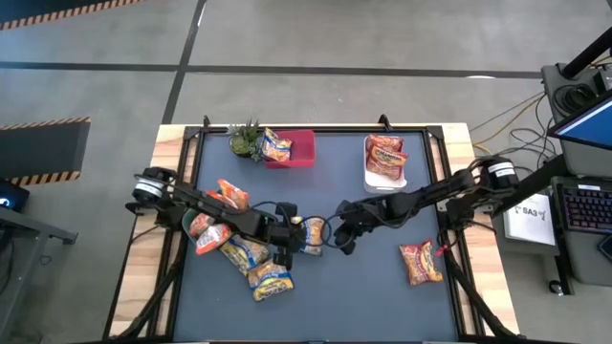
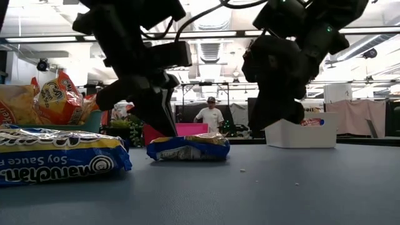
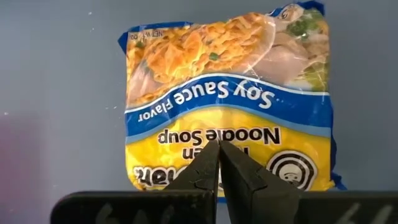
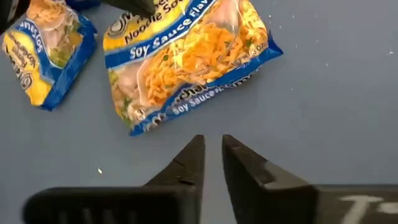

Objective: Sort Maruchan noodles
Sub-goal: Put the blue noodle pack into the red bin

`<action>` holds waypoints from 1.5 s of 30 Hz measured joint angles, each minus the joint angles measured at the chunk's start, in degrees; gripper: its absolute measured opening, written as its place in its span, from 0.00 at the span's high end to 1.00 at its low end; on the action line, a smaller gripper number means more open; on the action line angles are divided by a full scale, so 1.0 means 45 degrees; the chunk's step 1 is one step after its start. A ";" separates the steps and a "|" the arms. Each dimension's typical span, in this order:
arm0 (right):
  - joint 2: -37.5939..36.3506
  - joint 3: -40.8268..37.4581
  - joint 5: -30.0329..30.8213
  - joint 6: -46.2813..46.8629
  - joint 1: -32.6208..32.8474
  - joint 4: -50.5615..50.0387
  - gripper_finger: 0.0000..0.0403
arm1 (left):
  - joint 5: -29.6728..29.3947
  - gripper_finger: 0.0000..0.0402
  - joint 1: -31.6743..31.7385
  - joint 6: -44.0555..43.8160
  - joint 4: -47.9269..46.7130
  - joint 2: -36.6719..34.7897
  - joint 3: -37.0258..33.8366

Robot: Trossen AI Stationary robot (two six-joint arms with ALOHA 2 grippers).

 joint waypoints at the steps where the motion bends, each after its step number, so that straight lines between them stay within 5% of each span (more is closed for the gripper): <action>1: 0.0029 -0.0008 0.0006 0.0176 0.0000 0.0045 0.87 | 0.0119 1.00 0.0014 -0.0017 0.0106 0.0010 -0.0033; 14: 0.2069 -0.0039 0.0124 0.2234 -0.0099 0.3994 0.33 | 0.0155 1.00 0.0014 -0.1120 0.0430 -0.0112 -0.0849; 21: 0.2727 -0.0031 0.0160 0.2823 -0.0131 0.5283 0.15 | 0.0301 1.00 0.0006 -0.1103 0.0017 -0.0019 -0.0984; 45: 0.3695 0.0890 0.0476 0.2852 -0.0432 0.6605 0.13 | 0.0227 1.00 0.0014 -0.1730 0.1338 0.0029 -0.1705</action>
